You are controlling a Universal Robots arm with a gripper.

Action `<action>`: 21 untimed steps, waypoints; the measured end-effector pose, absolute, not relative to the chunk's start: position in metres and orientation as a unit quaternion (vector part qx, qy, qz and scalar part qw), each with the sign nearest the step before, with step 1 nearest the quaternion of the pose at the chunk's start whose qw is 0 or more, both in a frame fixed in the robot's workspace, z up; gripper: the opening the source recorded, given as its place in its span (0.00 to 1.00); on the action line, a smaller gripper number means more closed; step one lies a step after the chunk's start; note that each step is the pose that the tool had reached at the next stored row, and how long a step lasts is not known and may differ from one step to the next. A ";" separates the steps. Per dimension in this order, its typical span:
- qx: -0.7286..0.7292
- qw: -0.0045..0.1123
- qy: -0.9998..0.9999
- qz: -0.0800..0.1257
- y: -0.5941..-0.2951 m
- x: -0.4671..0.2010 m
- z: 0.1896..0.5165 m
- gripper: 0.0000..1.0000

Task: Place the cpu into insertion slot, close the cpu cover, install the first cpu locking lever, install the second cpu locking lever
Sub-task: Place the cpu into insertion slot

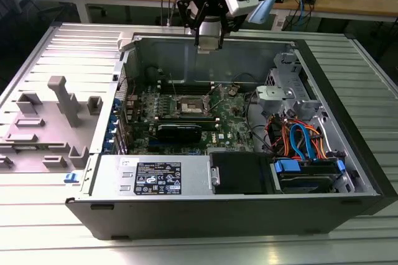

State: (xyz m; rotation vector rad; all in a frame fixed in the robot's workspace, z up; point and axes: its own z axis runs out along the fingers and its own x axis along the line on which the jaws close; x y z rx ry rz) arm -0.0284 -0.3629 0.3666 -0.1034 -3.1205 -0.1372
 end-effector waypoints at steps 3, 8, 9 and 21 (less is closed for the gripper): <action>-0.036 0.008 -0.998 -0.044 -0.365 -0.028 0.365 0.54; -0.045 0.008 -0.998 -0.044 -0.365 -0.028 0.365 0.54; -0.045 0.008 -0.998 -0.044 -0.365 -0.028 0.365 0.54; -0.048 0.008 -0.998 -0.044 -0.366 -0.028 0.364 0.54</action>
